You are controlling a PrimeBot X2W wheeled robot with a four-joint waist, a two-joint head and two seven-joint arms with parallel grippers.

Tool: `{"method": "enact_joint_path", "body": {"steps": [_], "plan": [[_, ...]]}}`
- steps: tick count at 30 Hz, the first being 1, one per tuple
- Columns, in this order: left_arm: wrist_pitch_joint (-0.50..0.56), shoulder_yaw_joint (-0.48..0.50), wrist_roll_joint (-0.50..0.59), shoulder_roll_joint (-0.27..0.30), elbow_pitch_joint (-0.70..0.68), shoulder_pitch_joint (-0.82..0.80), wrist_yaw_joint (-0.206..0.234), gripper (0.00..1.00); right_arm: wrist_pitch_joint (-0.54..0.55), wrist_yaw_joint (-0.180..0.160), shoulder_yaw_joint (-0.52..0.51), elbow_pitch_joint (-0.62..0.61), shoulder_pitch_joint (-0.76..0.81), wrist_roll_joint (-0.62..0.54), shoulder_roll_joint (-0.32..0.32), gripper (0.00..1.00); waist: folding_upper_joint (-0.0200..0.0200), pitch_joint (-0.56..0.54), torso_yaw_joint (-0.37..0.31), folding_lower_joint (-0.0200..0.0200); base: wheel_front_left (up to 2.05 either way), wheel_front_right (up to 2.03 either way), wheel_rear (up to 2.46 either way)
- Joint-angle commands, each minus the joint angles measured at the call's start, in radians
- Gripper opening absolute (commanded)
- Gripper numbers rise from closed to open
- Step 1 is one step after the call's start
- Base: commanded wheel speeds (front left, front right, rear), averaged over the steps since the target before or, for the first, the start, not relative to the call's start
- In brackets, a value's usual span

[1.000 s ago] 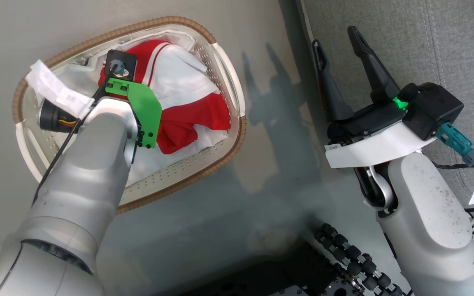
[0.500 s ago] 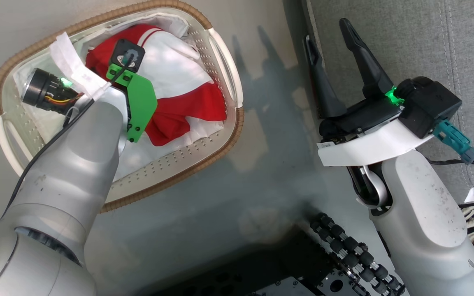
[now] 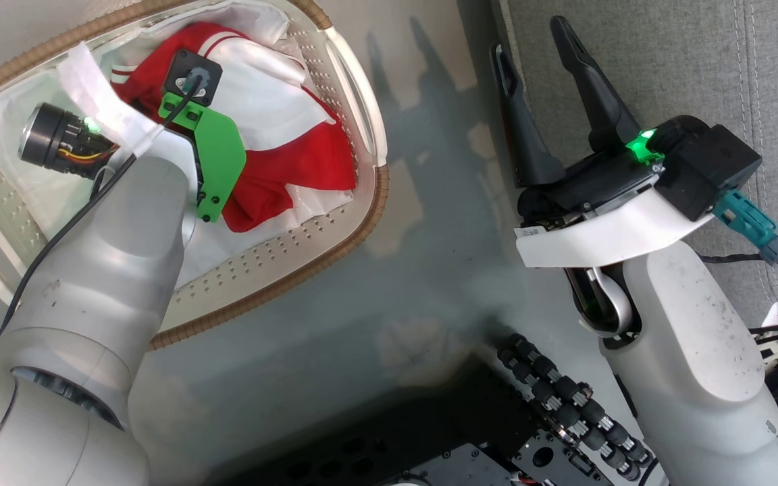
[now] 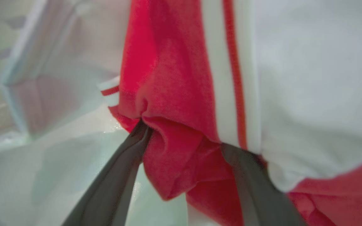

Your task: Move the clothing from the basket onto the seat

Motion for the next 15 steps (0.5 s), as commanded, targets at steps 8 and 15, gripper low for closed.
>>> {"method": "enact_joint_path", "body": {"steps": [8, 15], "plan": [[-0.054, 0.025, -0.044, 0.015, 0.001, 0.041, -0.01, 0.0, -0.002, -0.001, -0.005, 0.01, -0.015, 0.018, 0.001, 1.0, -0.0001, -0.022, -0.003, 0.0, 0.0, 0.0, 0.0], [-0.134, 0.049, -0.085, -0.009, 0.0, 0.102, -0.033, 0.0, -0.002, -0.001, -0.026, 0.027, 0.005, 0.014, 0.001, 1.0, -0.0001, -0.102, 0.012, 0.0, 0.0, 0.0, 0.0]]}}
